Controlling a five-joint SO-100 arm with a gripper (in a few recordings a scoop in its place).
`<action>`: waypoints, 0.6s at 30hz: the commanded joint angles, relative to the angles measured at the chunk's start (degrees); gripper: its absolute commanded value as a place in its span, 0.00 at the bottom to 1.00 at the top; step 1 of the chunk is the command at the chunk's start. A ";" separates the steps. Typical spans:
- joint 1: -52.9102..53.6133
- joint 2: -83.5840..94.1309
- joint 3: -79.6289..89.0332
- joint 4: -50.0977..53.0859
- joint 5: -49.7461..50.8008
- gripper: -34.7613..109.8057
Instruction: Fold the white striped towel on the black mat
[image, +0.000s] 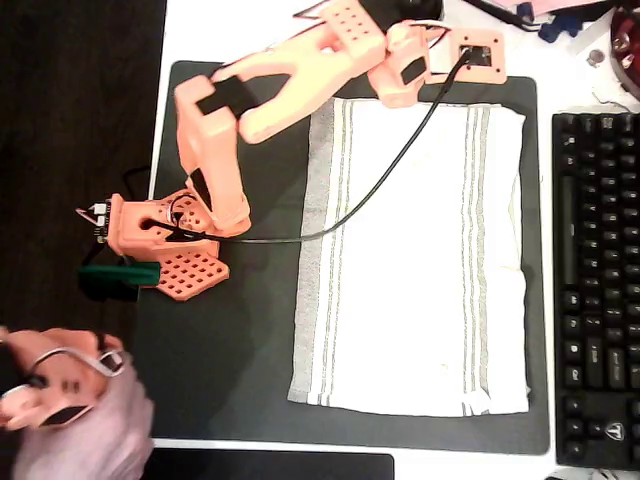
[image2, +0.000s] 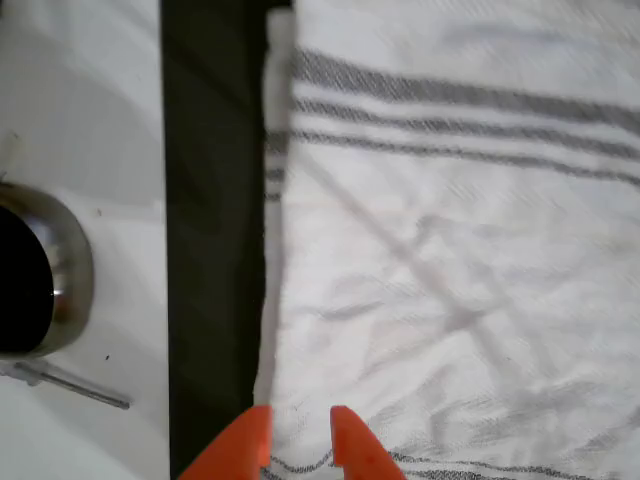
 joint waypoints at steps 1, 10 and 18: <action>-0.79 -6.94 -8.26 2.72 0.53 0.32; -0.79 -26.98 -31.03 9.23 0.70 0.34; -0.09 -31.55 -32.61 9.76 -0.79 0.33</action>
